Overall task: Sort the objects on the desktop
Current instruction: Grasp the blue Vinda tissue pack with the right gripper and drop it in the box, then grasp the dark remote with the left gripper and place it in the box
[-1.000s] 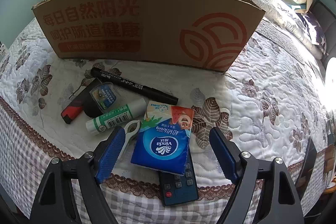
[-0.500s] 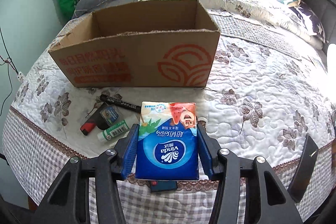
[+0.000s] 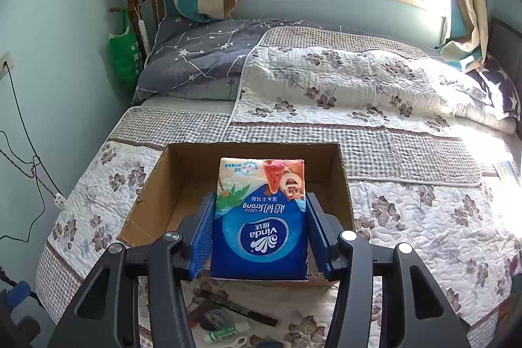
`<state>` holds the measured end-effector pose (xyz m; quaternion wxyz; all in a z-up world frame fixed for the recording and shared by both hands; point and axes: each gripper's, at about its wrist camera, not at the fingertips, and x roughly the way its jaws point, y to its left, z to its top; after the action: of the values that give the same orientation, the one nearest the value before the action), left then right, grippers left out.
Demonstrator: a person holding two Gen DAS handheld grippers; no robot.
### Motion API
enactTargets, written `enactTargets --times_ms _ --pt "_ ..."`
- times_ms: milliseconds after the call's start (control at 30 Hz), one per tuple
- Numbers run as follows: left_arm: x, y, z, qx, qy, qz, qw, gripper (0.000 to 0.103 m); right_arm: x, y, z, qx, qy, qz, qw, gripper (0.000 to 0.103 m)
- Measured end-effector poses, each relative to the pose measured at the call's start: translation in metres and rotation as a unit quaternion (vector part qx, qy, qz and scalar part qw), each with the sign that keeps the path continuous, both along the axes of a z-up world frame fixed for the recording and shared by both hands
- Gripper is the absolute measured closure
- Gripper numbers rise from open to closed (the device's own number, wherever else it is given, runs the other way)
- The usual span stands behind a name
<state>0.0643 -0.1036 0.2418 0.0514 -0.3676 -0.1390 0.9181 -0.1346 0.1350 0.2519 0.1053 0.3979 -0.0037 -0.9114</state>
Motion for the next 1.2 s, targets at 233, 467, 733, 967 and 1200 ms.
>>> enactTargets --times_ms 233,467,733,967,1200 --pt "-0.006 0.005 -0.006 0.023 -0.012 -0.016 0.9995 0.0 -0.071 -0.02 -0.097 0.035 -0.116 -0.024 0.992 0.05" --pt "-0.009 0.009 -0.013 0.031 -0.024 -0.024 0.9989 0.0 -0.093 -0.026 -0.149 0.073 -0.16 -0.032 0.984 0.05" --pt "-0.01 0.007 -0.016 0.03 -0.03 -0.017 0.999 0.0 -0.089 -0.029 -0.142 0.076 -0.143 -0.029 0.986 0.044" --pt "-0.013 0.011 -0.022 0.021 -0.04 -0.021 0.9988 0.0 0.011 -0.005 -0.068 0.066 -0.038 0.02 0.997 0.027" --pt "-0.016 0.051 -0.048 -0.014 -0.069 -0.074 0.9948 0.0 0.137 0.062 -0.024 0.068 0.009 -0.003 0.998 0.019"
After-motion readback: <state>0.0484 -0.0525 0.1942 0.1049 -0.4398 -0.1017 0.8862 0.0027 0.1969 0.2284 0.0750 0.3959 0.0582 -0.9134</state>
